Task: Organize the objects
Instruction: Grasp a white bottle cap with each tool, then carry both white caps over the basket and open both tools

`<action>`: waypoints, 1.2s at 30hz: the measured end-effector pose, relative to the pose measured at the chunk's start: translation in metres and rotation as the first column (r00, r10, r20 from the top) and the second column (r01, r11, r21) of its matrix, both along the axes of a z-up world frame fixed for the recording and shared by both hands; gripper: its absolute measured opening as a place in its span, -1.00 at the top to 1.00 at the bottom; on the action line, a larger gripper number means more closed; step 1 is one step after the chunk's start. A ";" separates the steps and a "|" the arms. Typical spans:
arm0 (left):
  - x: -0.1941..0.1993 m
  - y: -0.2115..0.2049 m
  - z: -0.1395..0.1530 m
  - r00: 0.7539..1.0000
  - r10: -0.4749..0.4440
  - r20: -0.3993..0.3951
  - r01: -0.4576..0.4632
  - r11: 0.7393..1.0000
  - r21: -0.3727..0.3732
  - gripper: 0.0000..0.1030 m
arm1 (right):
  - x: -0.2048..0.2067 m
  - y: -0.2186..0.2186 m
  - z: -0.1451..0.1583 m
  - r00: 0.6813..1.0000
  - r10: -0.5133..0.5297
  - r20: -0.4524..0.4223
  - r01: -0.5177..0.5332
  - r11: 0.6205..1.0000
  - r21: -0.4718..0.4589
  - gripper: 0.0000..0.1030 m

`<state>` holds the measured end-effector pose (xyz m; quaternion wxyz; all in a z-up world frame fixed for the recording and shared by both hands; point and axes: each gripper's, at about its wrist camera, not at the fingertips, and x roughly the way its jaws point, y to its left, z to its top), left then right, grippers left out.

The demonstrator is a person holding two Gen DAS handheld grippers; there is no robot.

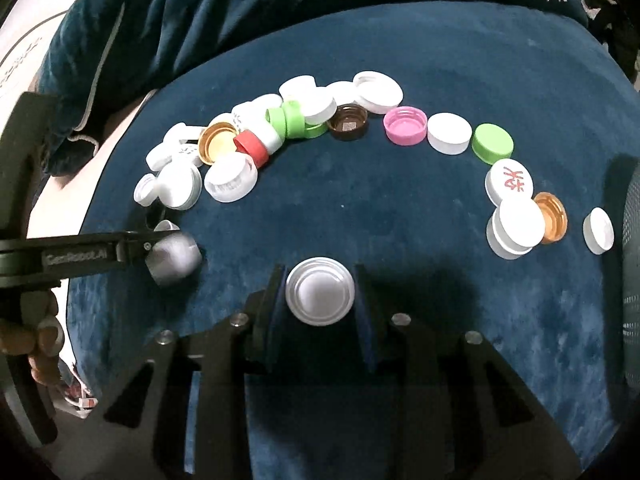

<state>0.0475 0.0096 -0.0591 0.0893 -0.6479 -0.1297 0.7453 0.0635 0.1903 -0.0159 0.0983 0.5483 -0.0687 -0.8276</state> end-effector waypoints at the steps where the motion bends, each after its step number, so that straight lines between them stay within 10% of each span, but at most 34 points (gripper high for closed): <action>1: 0.001 0.000 0.002 1.000 0.008 -0.003 -0.008 1.000 0.009 0.41 | 0.000 -0.001 0.000 1.000 -0.001 -0.003 0.001 1.000 -0.003 0.37; 8: 0.010 0.020 0.027 0.998 0.035 -0.051 -0.031 0.997 0.069 0.41 | 0.017 0.004 0.021 0.999 -0.023 -0.050 0.021 0.999 -0.034 0.37; 19: 0.023 0.107 0.091 0.952 -0.189 -0.239 0.183 0.982 -0.049 0.41 | 0.062 0.047 0.070 0.981 -0.111 -0.160 0.103 0.993 -0.059 0.37; 27: 0.049 0.166 0.145 0.796 -0.472 -0.379 0.481 0.873 -0.077 0.40 | 0.102 0.136 0.108 0.921 -0.303 -0.245 0.289 0.953 -0.093 0.37; 36: 0.076 0.321 0.194 0.636 -0.628 -0.447 0.707 0.707 0.013 0.40 | 0.138 0.261 0.140 0.780 -0.554 -0.290 0.548 0.830 -0.110 0.37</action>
